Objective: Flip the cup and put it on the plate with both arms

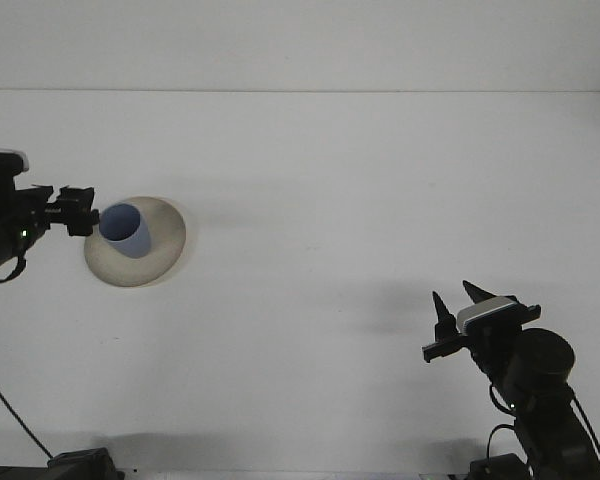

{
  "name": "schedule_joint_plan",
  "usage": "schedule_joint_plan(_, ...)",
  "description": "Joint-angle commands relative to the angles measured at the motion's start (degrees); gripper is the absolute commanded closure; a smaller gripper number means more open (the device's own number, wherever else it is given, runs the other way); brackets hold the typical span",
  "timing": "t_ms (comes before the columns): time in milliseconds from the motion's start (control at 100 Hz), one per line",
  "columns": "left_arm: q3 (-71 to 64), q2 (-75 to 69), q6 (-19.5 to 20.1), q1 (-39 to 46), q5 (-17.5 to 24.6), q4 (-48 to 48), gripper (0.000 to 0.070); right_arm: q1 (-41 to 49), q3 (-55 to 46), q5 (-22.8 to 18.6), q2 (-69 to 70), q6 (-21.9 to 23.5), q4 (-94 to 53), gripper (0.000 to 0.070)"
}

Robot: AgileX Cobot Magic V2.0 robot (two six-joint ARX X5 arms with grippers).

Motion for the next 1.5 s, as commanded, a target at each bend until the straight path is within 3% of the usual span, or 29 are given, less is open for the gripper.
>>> schedule_joint_plan(0,-1.36,-3.54,0.94,-0.85,0.39,-0.17,0.0448,-0.24,0.39,0.68,-0.2,1.44,1.11,0.0343)
schedule_joint_plan(110,-9.94,-12.2,1.64,-1.64,0.35,4.07,0.0464,-0.94,0.37,1.11,-1.77,3.82,3.02,0.0366)
schedule_joint_plan(190,-20.39,-19.58,3.26,-1.57,0.24,10.69,0.0573,-1.6,0.13,3.15,-3.37,5.53,5.11,0.0403)
schedule_joint_plan(240,-28.24,-24.55,3.48,-1.42,0.09,16.46,0.0693,-1.92,-0.31,3.98,-4.35,6.27,6.93,0.0522)
schedule_joint_plan(290,-36.24,-29.62,2.45,-1.38,0.04,22.95,0.0685,-2.25,-0.94,4.15,-5.2,7.1,8.92,0.07)
schedule_joint_plan(420,-55.12,-41.53,-0.59,-1.38,-0.11,39.15,0.0685,-2.69,-2.03,4.94,-6.01,8.7,11.52,0.0697)
schedule_joint_plan(530,-64.83,-48.28,-2.08,-1.38,-2.25,47.01,0.0687,-2.67,-2.05,4.96,-6.01,8.72,11.76,0.0697)
schedule_joint_plan(630,-67.36,-50.84,-3.15,-1.38,-4.24,46.38,0.0688,-2.67,-2.05,5.03,-5.99,8.48,13.03,0.0697)
schedule_joint_plan(850,-67.32,-51.19,-4.61,-1.38,-4.22,46.31,0.0685,-2.67,-2.03,4.94,-7.15,9.53,13.68,0.0697)
schedule_joint_plan(1490,-67.34,-51.28,-4.09,-1.38,-4.26,46.47,0.0685,-2.67,-2.03,4.96,-7.13,9.55,14.23,0.0697)
